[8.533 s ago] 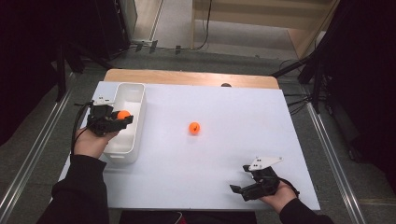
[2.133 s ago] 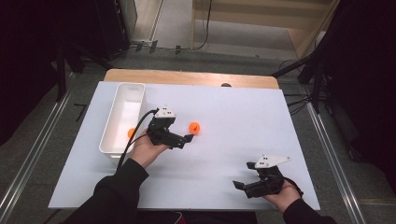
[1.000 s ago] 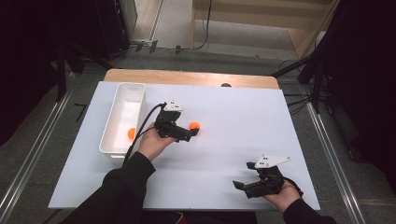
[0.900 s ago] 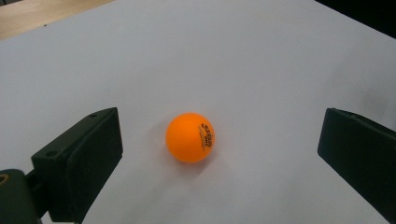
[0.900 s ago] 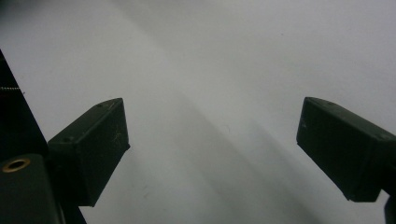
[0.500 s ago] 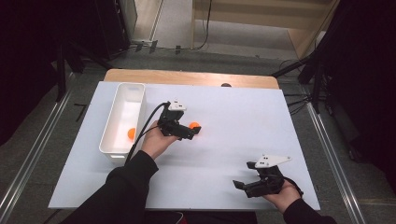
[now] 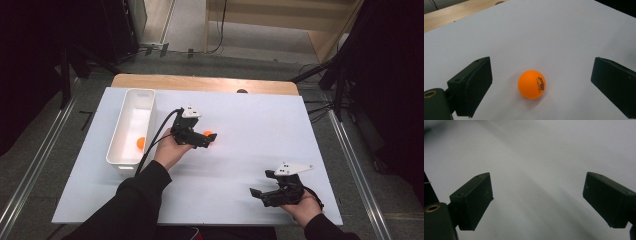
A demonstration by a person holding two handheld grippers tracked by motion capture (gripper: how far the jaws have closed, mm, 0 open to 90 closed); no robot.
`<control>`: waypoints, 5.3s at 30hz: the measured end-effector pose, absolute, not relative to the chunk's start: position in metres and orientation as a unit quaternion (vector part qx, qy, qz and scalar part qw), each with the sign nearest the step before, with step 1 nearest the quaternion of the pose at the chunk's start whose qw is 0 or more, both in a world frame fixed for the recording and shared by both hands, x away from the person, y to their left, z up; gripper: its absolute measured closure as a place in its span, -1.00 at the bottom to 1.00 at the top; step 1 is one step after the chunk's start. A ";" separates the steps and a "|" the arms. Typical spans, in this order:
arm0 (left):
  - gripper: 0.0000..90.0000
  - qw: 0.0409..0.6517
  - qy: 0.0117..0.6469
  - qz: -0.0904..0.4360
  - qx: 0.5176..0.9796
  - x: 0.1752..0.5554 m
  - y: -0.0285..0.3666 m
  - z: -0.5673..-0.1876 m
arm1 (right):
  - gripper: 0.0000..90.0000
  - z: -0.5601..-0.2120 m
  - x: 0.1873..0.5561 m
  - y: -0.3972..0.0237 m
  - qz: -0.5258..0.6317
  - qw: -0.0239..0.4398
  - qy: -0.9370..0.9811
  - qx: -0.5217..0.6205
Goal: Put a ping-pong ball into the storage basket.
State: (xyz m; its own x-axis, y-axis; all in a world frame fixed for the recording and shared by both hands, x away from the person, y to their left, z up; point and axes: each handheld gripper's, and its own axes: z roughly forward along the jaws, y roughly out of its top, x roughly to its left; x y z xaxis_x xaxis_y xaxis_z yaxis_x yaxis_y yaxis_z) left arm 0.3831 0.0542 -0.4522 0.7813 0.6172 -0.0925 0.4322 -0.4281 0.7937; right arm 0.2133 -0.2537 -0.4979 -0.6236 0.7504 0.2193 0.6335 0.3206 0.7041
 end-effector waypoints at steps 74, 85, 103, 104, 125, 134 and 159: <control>-0.87 0.382 0.325 0.112 0.858 0.404 0.031 -0.499 | -0.83 -0.504 0.206 -0.262 0.390 0.088 0.794 0.459; -0.87 0.332 0.314 0.133 0.879 0.403 0.027 -0.513 | -0.83 -0.503 0.207 -0.262 0.391 0.087 0.795 0.456; -0.68 0.349 0.302 0.140 0.876 0.397 0.029 -0.515 | -0.83 -0.503 0.206 -0.261 0.388 0.085 0.798 0.454; -0.67 0.348 0.301 0.140 0.877 0.397 0.029 -0.514 | -0.83 -0.503 0.206 -0.261 0.389 0.085 0.798 0.453; 0.07 0.360 0.322 0.147 0.863 0.390 0.033 -0.512 | -0.83 -0.503 0.207 -0.260 0.386 0.086 0.800 0.451; 0.11 0.361 0.320 0.145 0.864 0.390 0.033 -0.511 | -0.83 -0.504 0.207 -0.259 0.386 0.084 0.801 0.450; 0.12 0.372 0.325 0.132 0.859 0.391 0.037 -0.505 | -0.83 -0.504 0.207 -0.259 0.385 0.082 0.802 0.449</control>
